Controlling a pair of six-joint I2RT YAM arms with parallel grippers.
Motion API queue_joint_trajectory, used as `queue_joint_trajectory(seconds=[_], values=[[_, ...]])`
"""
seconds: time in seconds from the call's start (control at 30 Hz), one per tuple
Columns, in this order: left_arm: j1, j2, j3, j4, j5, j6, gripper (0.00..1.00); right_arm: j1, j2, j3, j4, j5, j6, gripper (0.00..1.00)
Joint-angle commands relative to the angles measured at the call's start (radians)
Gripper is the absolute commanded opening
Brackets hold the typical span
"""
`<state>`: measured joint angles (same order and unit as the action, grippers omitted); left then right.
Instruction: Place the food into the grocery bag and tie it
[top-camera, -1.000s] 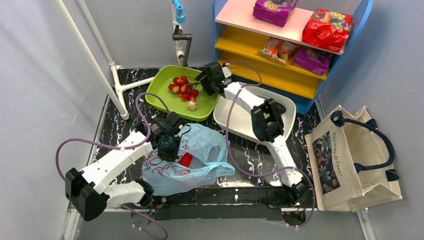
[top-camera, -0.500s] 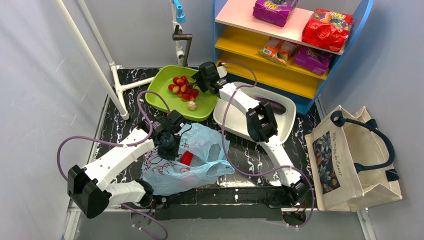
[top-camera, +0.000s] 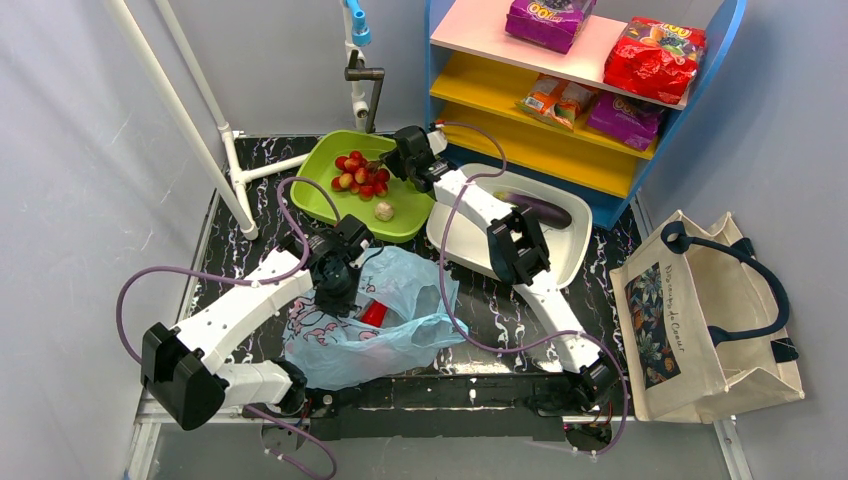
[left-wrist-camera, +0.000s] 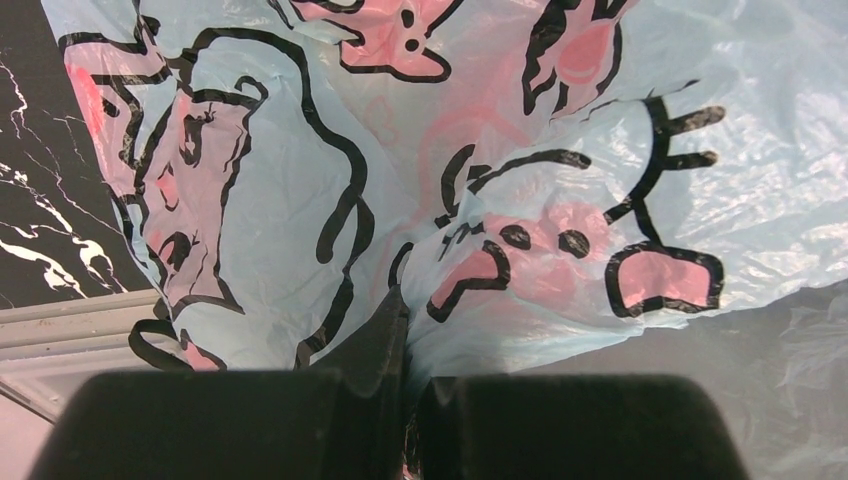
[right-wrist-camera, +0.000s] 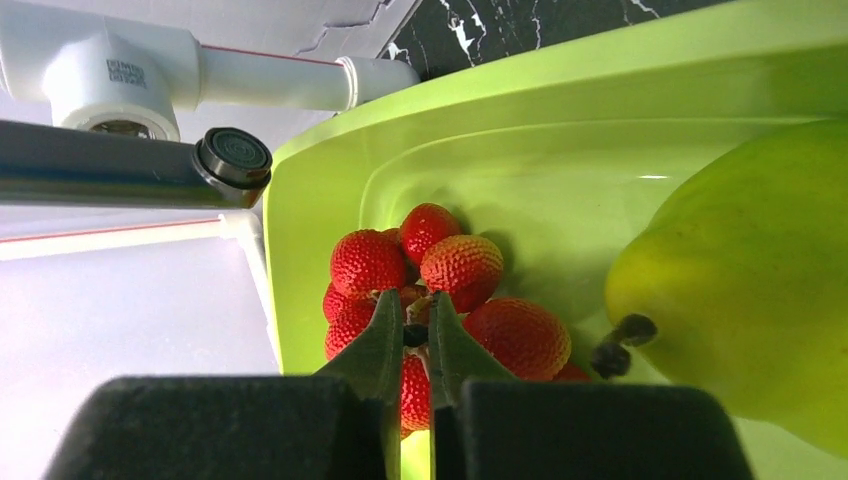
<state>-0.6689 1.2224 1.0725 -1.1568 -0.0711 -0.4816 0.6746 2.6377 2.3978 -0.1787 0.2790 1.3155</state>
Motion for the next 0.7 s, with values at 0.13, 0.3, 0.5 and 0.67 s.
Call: queue_joint_trajectory(seconds=[0.13, 0.3, 0.5, 0.67], values=[[0.009, 0.007, 0.045, -0.031, -0.01, 0.008, 0.0, -0.043, -0.065, -0.07, 0.196, -0.129, -0.169, 0.01], [0.008, 0.018, 0.073, -0.03, -0.009, 0.003, 0.0, -0.048, -0.163, -0.138, 0.291, -0.202, -0.252, 0.01], [0.008, 0.02, 0.111, -0.024, -0.011, -0.006, 0.0, -0.055, -0.321, -0.228, 0.36, -0.288, -0.354, 0.01], [0.008, 0.036, 0.154, -0.023, -0.015, -0.015, 0.0, -0.056, -0.443, -0.291, 0.376, -0.336, -0.407, 0.01]])
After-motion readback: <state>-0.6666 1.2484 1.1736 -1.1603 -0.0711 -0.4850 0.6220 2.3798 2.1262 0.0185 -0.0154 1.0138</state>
